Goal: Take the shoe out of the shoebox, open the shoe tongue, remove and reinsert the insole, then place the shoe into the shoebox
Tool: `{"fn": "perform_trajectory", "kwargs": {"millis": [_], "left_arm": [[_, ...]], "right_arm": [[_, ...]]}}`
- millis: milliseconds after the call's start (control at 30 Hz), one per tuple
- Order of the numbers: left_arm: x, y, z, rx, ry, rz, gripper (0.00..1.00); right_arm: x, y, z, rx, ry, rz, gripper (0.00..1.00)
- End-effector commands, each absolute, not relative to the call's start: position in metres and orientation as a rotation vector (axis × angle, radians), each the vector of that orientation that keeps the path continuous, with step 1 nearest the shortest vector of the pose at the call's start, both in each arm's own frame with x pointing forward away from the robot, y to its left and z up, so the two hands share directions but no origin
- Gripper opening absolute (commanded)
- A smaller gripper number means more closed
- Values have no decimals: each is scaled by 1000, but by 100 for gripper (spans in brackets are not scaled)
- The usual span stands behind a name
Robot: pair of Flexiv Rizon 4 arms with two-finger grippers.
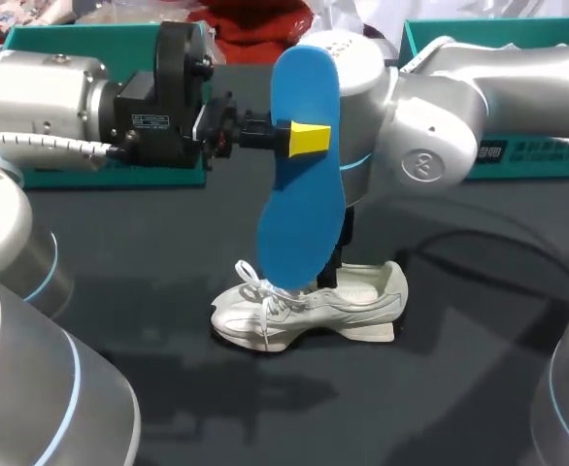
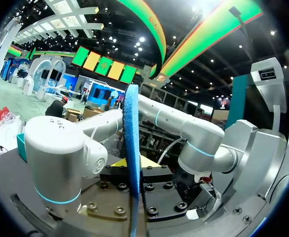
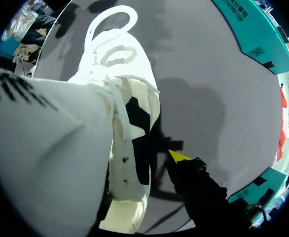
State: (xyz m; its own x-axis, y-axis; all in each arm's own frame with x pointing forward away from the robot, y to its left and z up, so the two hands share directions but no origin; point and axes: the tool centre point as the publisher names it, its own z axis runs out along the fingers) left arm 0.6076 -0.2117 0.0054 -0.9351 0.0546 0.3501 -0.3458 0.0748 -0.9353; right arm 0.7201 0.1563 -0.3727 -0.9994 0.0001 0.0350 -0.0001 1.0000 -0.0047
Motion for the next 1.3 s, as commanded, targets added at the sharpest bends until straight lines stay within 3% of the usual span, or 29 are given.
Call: {"fn": "perform_trajectory", "kwargs": {"millis": [33,433,800,1300], "left_arm": [[608,-213,5,291,-2061,1937,0],[608,-213,5,291,-2061,1937,0],[608,-213,5,291,-2061,1937,0],[608,-213,5,291,-2061,1937,0]], "right_arm": [[716,156,-374,-3,-3105,14,0],[705,150,-359,-62,-3071,82,0],[686,137,-329,-700,-2934,-129,0],[686,138,-330,-839,-2894,-138,0]]}}
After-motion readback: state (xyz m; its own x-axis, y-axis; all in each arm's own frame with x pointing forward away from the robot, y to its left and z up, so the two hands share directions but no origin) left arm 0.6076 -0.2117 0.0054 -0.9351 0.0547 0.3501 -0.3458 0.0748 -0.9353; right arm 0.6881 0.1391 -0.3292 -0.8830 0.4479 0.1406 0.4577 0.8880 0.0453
